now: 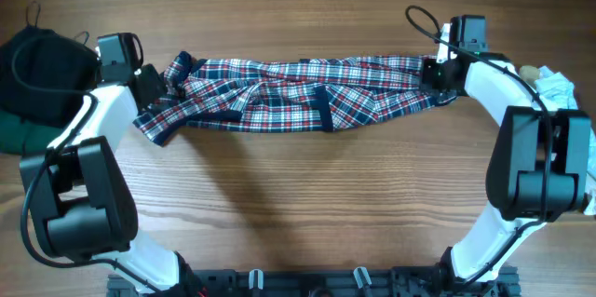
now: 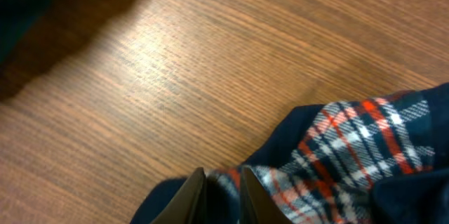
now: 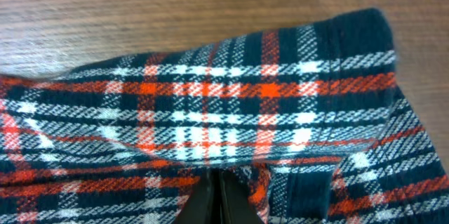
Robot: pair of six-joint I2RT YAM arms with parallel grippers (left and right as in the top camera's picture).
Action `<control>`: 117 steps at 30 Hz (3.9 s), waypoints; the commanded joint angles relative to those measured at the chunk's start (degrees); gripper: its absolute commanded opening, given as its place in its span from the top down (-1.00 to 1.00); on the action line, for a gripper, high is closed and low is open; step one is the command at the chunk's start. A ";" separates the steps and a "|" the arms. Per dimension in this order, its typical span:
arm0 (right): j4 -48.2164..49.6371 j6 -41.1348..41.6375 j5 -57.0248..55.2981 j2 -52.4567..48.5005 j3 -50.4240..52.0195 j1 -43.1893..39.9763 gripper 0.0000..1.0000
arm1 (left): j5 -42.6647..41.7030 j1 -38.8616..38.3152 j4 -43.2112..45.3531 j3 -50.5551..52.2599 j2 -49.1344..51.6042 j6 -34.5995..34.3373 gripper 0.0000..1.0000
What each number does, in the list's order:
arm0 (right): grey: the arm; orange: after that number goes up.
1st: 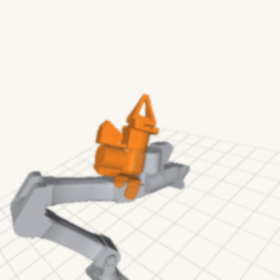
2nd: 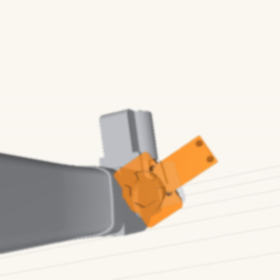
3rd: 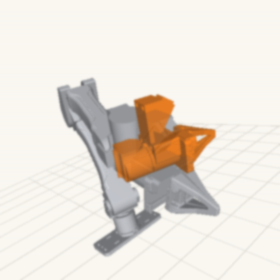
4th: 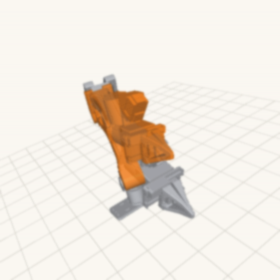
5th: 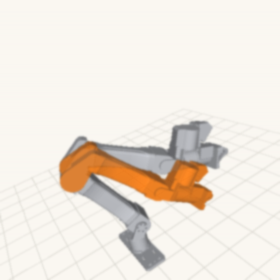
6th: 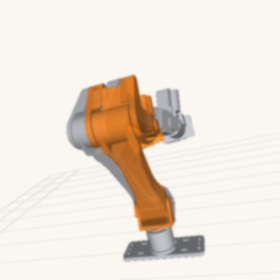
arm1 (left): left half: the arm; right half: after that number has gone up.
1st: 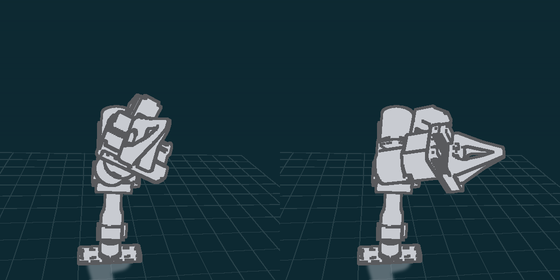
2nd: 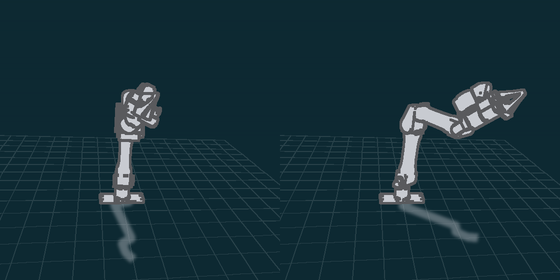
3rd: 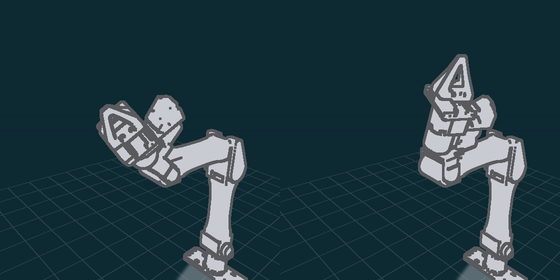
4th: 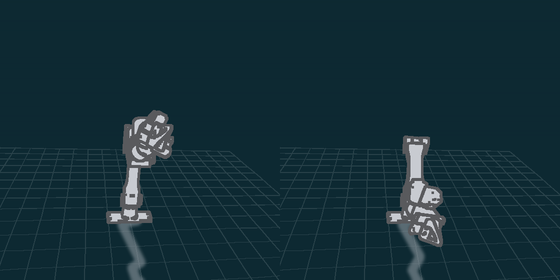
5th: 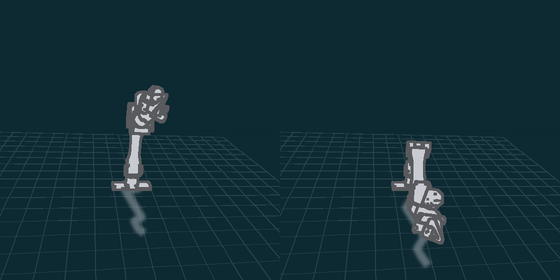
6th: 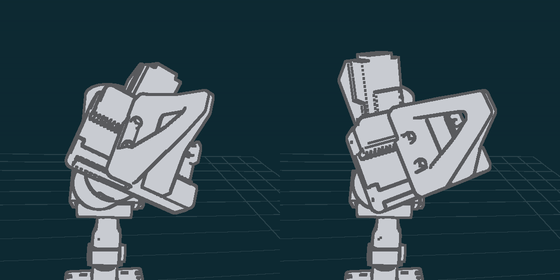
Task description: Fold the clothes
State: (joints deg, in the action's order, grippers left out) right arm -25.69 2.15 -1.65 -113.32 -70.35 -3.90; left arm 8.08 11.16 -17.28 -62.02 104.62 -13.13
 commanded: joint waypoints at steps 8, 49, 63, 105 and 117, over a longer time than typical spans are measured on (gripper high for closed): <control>-16.81 11.37 -9.09 -3.26 2.49 -1.42 0.91 | -1.01 0.00 3.58 -1.57 -0.37 5.46 0.64; 32.22 -33.64 22.03 -20.68 -18.60 31.52 -0.85 | -13.22 -0.17 -7.72 -3.50 -0.79 1.75 -0.99; 32.44 -25.90 24.90 -17.79 -21.84 31.52 0.80 | -13.20 -0.17 -7.67 -3.50 -0.79 1.75 -1.00; 18.43 -16.59 32.20 -13.92 -22.67 32.59 0.91 | -13.20 -0.15 -7.65 -3.50 -0.79 1.75 -1.00; 3.93 -15.45 35.43 -13.35 -22.67 36.54 0.91 | -13.20 -0.15 -7.65 -3.50 -0.79 1.75 -0.99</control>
State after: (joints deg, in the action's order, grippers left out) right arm -20.21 -14.55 30.79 -128.35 -92.42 31.68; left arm -4.43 11.09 -24.93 -64.86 104.62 -10.83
